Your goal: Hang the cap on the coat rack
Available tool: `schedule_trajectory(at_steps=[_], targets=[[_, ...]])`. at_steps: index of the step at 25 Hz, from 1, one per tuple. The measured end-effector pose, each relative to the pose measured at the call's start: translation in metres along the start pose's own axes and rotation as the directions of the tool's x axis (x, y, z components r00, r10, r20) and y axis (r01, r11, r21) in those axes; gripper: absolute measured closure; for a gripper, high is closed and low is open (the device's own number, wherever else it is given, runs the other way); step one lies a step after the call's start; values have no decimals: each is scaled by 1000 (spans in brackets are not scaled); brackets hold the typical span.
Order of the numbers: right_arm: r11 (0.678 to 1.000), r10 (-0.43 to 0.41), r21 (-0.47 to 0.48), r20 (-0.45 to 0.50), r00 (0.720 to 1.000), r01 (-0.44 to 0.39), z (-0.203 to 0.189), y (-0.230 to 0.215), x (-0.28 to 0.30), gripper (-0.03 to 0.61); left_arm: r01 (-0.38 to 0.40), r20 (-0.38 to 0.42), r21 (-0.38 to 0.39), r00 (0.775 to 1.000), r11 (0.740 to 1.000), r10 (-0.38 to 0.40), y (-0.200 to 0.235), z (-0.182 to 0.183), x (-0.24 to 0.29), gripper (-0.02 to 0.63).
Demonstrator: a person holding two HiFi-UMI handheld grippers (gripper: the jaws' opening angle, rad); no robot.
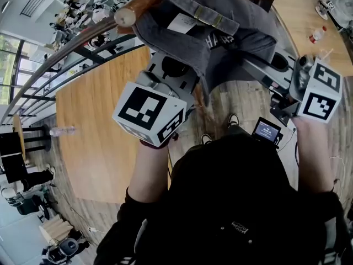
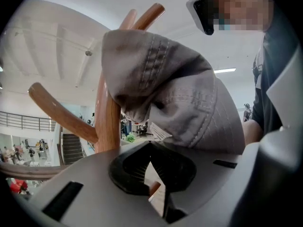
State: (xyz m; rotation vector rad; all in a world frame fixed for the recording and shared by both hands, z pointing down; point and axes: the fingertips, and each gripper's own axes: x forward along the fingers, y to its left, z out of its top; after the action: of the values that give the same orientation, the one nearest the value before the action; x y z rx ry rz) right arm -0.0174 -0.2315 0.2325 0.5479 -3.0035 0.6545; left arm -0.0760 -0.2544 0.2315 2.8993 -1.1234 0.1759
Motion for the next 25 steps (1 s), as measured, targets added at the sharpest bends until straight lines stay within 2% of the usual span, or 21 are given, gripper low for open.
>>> schedule_trajectory(at_steps=[3,10,17,25], targets=[[999,-34,-25,-23,999,33,-7,-7,-2,538,-3,-22,-26,1000,1000,2,1,-12,5,607],[999,-44,0,-25,999,44,-18,-16,-1,537,-6,-43,-59,999,998,4,3,-27,10,607],[997,-72,-12,-66,995,71,-33,-27,2,538,-23,-60,-97,998,995,18,7,-42,8,607],[996,-94,-12,-94,991,93,-55,-44,20,537,-38,-78,-127,997,991,28,22,-73,-1,607]])
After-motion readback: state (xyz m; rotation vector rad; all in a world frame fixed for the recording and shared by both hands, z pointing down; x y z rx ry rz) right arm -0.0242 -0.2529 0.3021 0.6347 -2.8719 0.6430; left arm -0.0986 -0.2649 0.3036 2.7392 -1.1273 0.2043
